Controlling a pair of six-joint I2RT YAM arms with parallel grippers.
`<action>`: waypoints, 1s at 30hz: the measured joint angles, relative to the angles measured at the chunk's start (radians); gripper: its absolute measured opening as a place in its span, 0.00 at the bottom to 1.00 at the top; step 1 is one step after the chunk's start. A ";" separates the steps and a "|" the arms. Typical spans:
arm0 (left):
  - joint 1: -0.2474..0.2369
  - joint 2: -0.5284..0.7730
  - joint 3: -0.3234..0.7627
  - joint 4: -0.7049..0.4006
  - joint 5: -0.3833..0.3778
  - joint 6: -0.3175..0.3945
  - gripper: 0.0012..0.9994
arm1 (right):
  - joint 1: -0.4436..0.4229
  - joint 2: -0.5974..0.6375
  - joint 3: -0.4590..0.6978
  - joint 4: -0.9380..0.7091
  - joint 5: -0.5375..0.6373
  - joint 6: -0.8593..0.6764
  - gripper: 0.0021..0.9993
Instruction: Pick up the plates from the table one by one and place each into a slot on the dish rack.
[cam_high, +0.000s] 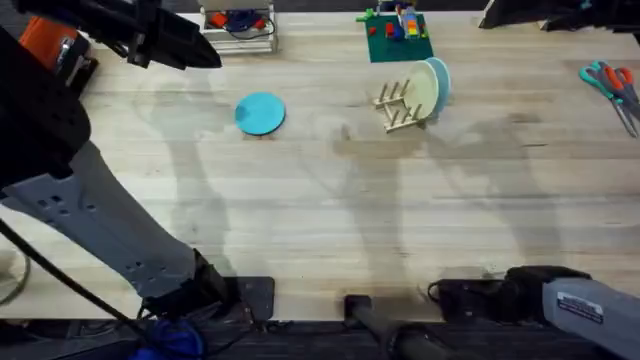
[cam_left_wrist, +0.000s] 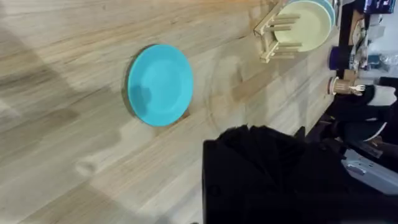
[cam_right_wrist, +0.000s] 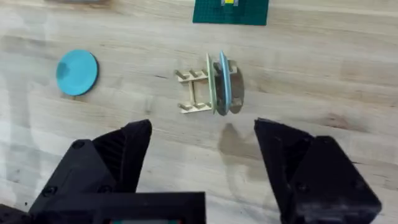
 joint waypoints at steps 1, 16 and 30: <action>0.000 0.000 0.000 0.000 0.002 0.000 0.04 | 0.000 0.000 0.000 0.000 0.000 0.000 1.00; 0.000 0.011 -0.080 0.071 0.002 0.004 0.04 | 0.000 0.000 0.000 0.000 0.000 0.000 0.99; 0.000 0.053 -0.260 0.241 -0.001 0.004 0.04 | 0.000 0.000 0.000 0.000 0.000 0.000 1.00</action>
